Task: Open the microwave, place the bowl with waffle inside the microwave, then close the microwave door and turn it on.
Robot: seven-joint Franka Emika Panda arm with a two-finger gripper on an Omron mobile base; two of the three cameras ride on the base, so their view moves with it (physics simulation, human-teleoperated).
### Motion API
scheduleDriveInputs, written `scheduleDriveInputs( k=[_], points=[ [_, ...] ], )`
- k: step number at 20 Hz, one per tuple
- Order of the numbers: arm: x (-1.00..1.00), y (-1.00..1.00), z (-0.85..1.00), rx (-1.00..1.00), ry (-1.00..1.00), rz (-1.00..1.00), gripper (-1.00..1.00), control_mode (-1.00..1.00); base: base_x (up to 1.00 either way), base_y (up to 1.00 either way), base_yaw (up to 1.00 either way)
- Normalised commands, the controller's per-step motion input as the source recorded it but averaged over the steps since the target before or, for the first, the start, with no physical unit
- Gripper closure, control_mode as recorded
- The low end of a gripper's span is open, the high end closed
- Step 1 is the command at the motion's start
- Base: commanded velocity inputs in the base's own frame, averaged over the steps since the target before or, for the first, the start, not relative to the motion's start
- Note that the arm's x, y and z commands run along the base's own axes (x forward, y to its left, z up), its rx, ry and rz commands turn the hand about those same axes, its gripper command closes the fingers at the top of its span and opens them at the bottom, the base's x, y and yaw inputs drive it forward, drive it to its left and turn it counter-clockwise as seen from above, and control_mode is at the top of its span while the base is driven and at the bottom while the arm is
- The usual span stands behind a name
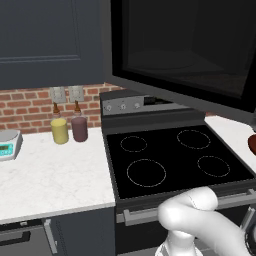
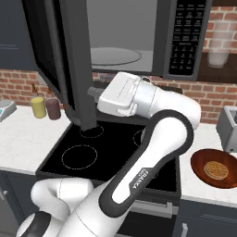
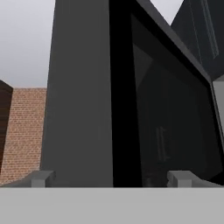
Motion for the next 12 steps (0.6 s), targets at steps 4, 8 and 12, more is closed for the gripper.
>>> scheduleDriveInputs(
  k=[4,8,12],
  points=[
    [0.0,0.94,0.0,-0.05,0.06,0.0,-1.0,-1.0,0.0,0.0,0.0],
    [0.0,1.0,0.0,-0.07,0.06,0.0,-1.0,-1.0,0.0,0.0,0.0],
    [0.01,1.0,-0.01,-0.08,0.07,0.0,-1.0,-1.0,0.0,0.0,0.0]
  ],
)
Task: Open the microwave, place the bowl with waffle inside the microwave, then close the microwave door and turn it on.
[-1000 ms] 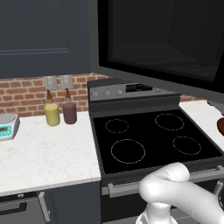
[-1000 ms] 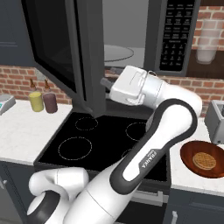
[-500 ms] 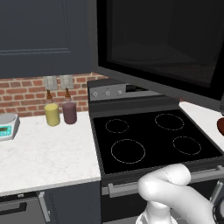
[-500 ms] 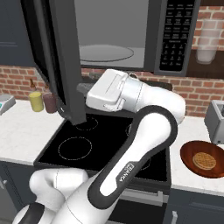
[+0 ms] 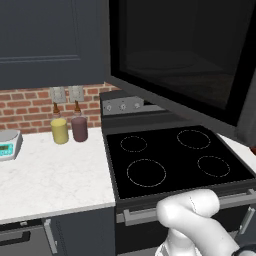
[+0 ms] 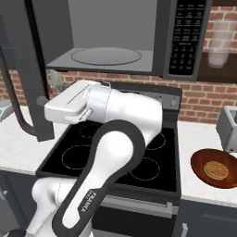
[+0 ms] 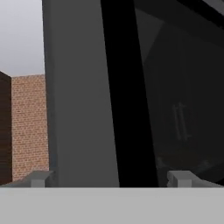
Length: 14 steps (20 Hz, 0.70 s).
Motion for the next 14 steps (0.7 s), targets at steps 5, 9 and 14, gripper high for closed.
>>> scheduleDriveInputs(
  k=[5,9,14],
  points=[
    [0.07,1.0,-0.02,-0.08,0.1,0.0,-1.0,-1.0,0.0,0.0,0.0],
    [0.09,1.0,0.0,-0.08,0.12,0.0,-1.0,-1.0,0.0,0.0,0.0],
    [0.1,0.99,0.0,-0.07,0.08,0.0,-1.0,-1.0,0.0,0.0,0.0]
  ],
)
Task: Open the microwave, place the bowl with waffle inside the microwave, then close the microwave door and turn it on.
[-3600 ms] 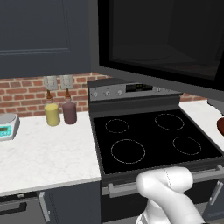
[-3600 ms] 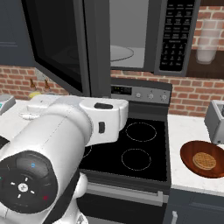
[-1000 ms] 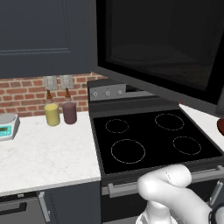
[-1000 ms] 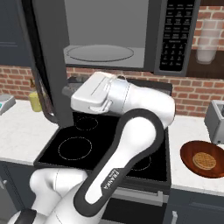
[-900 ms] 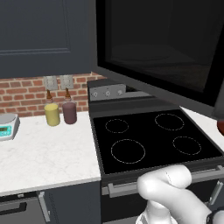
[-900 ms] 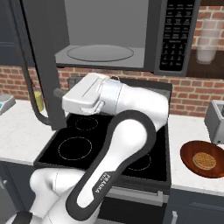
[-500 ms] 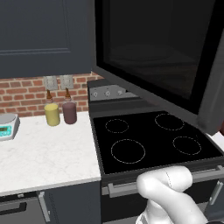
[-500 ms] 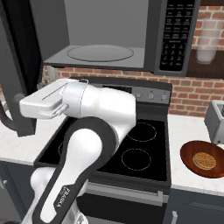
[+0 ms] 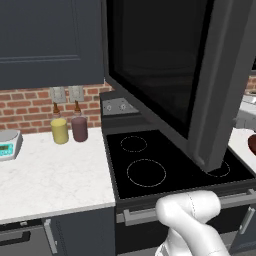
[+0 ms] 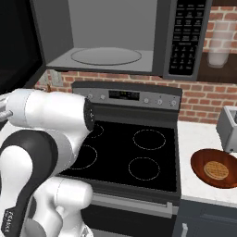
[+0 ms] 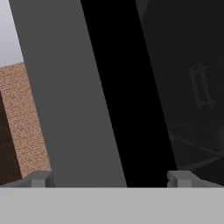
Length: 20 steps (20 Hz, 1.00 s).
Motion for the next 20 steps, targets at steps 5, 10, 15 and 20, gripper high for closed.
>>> scheduleDriveInputs(
  k=[5,10,15,20],
  points=[
    [0.21,0.89,0.0,-0.02,0.05,0.0,-1.0,-1.0,0.0,0.0,0.0],
    [0.27,0.8,0.0,0.0,0.01,0.0,-1.0,-1.0,0.0,0.0,0.0],
    [0.25,0.74,0.0,0.0,0.0,0.0,-1.0,-1.0,0.0,0.0,0.0],
    [0.19,0.5,0.0,0.0,0.0,0.0,-1.0,-1.0,0.0,0.0,0.0]
  ],
)
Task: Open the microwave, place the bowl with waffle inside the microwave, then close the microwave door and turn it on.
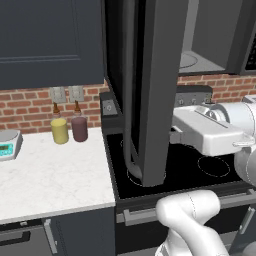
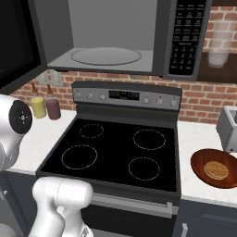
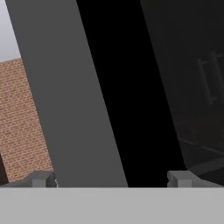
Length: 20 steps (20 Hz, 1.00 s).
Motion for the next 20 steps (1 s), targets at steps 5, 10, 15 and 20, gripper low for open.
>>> scheduleDriveInputs(
  k=[5,10,15,20],
  points=[
    [0.11,0.09,0.0,0.02,0.0,-0.01,-1.0,-1.0,0.0,0.0,0.0],
    [0.01,-0.43,0.07,0.0,0.0,-0.11,-1.0,-1.0,0.0,0.0,0.0],
    [0.0,-0.95,0.06,-0.01,0.0,-0.19,-1.0,-1.0,0.0,0.0,0.0],
    [0.0,-0.74,0.0,-0.09,0.0,-0.23,-1.0,-1.0,0.0,0.0,0.0]
  ],
)
